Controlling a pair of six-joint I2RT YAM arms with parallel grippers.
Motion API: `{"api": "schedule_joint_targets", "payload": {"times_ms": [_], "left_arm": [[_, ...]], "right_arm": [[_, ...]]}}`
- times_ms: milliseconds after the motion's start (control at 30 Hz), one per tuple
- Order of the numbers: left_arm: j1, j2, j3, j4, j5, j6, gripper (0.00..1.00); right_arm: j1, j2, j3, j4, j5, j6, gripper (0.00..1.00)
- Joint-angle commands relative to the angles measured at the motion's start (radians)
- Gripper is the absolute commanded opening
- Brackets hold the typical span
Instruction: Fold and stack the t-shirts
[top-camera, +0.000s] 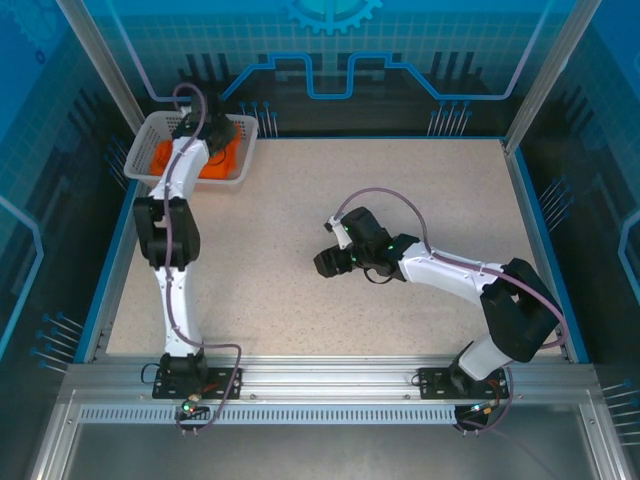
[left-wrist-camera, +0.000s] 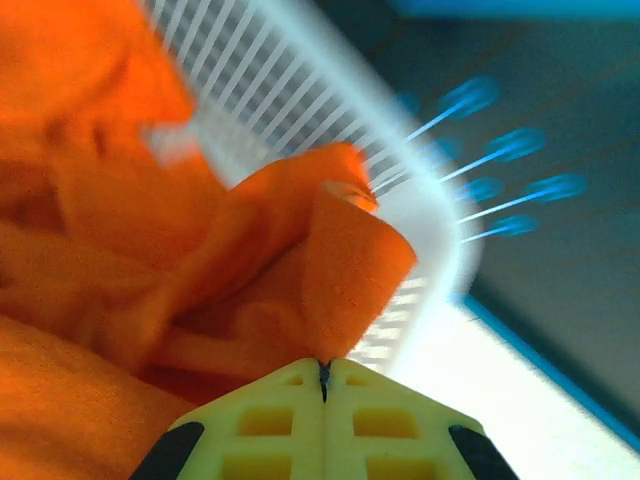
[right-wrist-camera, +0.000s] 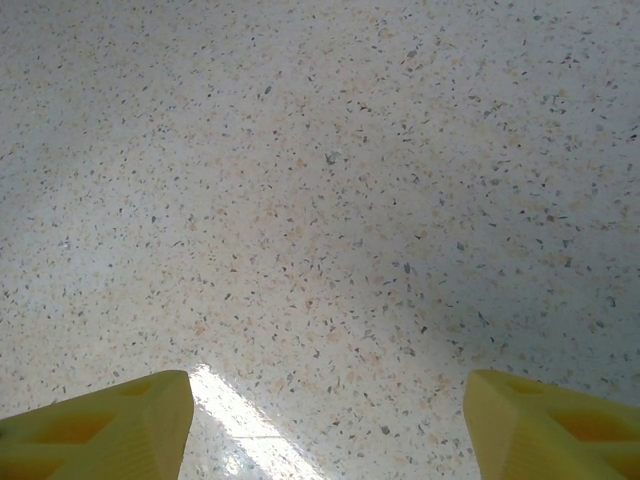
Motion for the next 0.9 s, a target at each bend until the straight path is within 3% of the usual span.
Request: {"api": "schedule_joint_targets", "payload": {"times_ms": [0, 133, 333, 433, 533, 567, 633, 767, 867], "left_arm": [[-0.052, -0.241, 0.063, 0.187, -0.143, 0.080, 0.00], [-0.153, -0.379, 0.094, 0.253, -0.200, 0.175, 0.00], [-0.424, -0.503, 0.202, 0.311, -0.234, 0.395, 0.00], [-0.506, -0.518, 0.237, 0.237, -0.240, 0.379, 0.00], [-0.523, -0.550, 0.174, 0.167, -0.249, 0.295, 0.00], [-0.523, -0.561, 0.136, 0.150, -0.250, 0.272, 0.04], [-0.524, -0.568, 0.075, 0.102, -0.249, 0.243, 0.37], [-0.504, -0.482, 0.115, -0.235, -0.345, 0.200, 0.75], [-0.443, -0.454, 0.076, -0.461, -0.326, 0.084, 0.96]], "right_arm": [[0.015, -0.033, 0.007, -0.004, 0.020, -0.013, 0.73], [0.016, -0.053, -0.012, 0.006, 0.023, -0.005, 0.73], [0.014, -0.091, -0.036, 0.012, 0.047, 0.017, 0.73], [0.009, -0.136, -0.066, 0.032, 0.090, 0.028, 0.73], [-0.002, -0.194, -0.112, 0.040, 0.155, 0.045, 0.74], [-0.009, -0.224, -0.128, 0.042, 0.177, 0.052, 0.74], [-0.028, -0.286, -0.161, 0.049, 0.205, 0.069, 0.75], [-0.107, -0.418, -0.253, 0.089, 0.201, 0.134, 0.81], [-0.190, -0.465, -0.303, 0.114, 0.150, 0.190, 0.86]]}}
